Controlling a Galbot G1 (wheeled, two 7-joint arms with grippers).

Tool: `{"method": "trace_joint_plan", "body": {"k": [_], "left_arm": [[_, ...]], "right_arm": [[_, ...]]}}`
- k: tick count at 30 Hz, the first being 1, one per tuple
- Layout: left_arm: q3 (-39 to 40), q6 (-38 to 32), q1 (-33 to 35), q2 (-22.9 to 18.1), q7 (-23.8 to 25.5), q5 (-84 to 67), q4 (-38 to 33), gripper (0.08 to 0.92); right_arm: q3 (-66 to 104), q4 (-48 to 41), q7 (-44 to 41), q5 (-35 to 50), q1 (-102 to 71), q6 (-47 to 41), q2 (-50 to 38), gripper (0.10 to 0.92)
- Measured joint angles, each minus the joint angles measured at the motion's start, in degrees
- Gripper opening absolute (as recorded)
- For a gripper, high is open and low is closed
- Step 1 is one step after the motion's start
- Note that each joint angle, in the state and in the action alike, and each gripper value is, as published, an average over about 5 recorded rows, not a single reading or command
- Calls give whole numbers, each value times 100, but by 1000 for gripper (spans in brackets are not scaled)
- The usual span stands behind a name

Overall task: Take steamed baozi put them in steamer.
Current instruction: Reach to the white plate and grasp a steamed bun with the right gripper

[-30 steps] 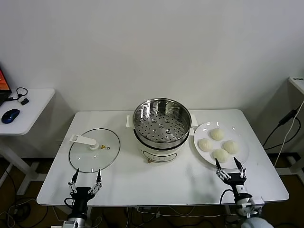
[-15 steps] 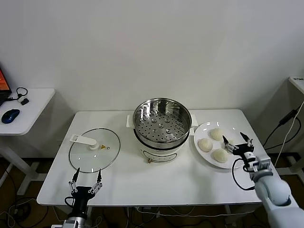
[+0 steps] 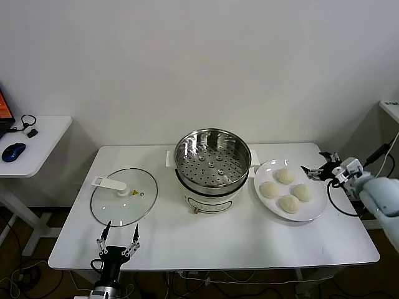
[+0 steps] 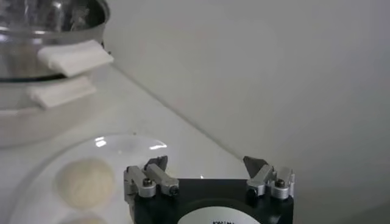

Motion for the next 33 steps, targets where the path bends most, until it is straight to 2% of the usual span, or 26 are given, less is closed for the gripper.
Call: {"method": "trace_joint_plan", "body": {"k": [9, 20, 33], "left_arm": [[77, -40, -41, -17, 9, 84, 63, 823], [56, -94, -64, -18, 35, 111, 144, 823], [-14, -106, -146, 19, 111, 83, 220, 823]], "right_arm": [[-2973, -869, -1269, -182, 2643, 531, -216, 823], [-6146, -2260, -2456, -4, 5329, 1388, 370, 823], [-7525, -3931, -3183, 44, 6180, 2136, 1601, 823]]}}
